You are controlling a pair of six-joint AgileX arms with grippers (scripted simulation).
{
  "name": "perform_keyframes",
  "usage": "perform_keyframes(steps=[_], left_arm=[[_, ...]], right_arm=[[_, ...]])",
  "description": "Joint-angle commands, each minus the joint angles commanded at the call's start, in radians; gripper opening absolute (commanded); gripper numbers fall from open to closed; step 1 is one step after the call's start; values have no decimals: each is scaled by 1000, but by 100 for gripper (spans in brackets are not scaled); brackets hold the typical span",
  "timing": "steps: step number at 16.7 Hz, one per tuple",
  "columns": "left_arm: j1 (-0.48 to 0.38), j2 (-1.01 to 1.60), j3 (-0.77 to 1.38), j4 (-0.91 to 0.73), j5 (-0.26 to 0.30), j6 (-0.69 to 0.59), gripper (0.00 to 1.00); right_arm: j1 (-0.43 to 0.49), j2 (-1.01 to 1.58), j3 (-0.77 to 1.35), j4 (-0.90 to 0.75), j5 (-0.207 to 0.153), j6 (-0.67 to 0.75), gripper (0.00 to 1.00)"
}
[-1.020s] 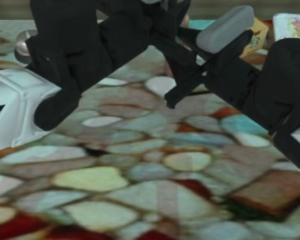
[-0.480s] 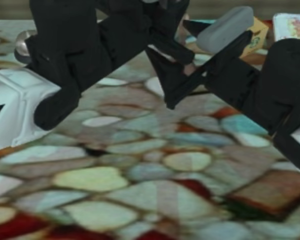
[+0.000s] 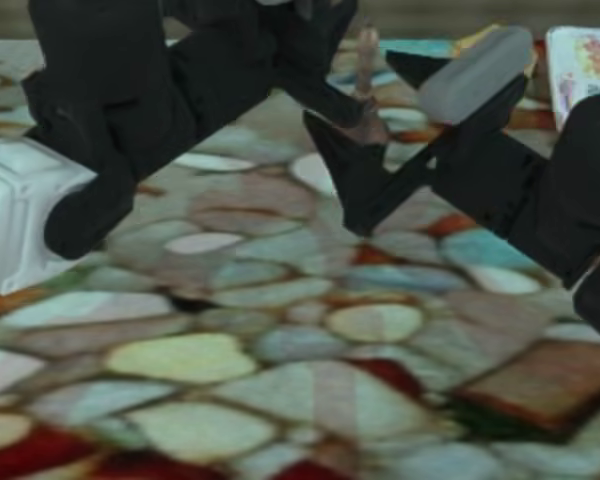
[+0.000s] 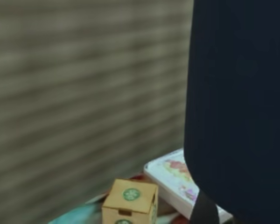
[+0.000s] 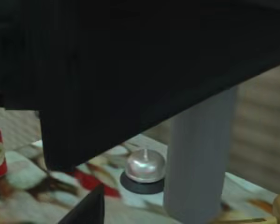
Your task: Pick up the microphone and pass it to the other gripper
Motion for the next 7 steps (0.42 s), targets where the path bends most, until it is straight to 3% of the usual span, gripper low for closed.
perform_keyframes(steps=[5,7], left_arm=[[105,-66,-57,-8,91,1,0],[118,-73,-64,-9,101,0,0]], right_arm=[[-20,-188,-163,-17,-33,3,100],[-22,-203,-178,-18,-37,3,100]])
